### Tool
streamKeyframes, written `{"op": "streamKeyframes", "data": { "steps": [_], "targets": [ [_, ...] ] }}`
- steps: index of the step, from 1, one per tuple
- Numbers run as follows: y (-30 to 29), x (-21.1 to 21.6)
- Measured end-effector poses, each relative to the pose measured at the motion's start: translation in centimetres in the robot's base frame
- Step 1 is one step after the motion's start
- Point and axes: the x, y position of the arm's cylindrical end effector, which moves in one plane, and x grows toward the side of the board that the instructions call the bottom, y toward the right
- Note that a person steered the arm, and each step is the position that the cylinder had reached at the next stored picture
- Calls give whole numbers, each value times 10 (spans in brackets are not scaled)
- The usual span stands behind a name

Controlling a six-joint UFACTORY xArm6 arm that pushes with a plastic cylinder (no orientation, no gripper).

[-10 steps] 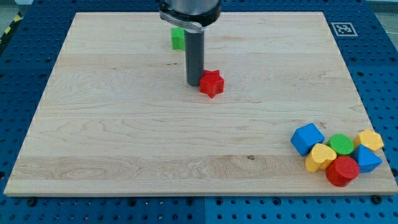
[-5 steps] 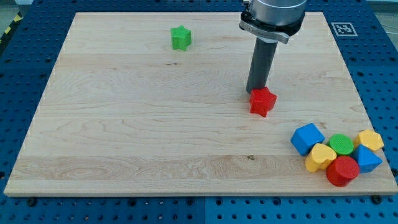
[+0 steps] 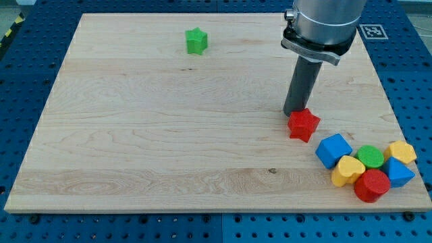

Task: Move the red star to the top right side of the blue cube

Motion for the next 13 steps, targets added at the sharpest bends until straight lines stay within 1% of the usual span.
{"op": "streamKeyframes", "data": {
  "steps": [2,3,5,6,7,8,9,11,12,13],
  "targets": [
    [-48,0],
    [-35,30],
    [9,22],
    [20,22],
    [28,0],
    [32,-2],
    [48,12],
    [77,18],
    [83,3],
    [95,6]
  ]
}}
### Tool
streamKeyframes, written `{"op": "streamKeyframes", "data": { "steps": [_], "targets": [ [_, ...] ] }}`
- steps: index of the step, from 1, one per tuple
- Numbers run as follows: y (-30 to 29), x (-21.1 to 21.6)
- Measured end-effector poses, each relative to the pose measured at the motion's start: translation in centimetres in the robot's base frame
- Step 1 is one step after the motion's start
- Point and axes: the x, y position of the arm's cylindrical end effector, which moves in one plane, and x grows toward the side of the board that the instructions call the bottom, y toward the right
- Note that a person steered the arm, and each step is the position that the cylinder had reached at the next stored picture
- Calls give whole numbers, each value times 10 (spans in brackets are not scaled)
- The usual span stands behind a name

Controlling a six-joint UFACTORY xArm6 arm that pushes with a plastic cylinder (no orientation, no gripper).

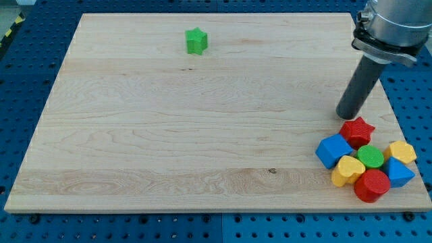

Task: Move the red star to the top right side of the blue cube

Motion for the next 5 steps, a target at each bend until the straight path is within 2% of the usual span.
{"op": "streamKeyframes", "data": {
  "steps": [1,3,4,5],
  "targets": [
    [16,18],
    [16,21],
    [5,-17],
    [-12,-31]
  ]
}}
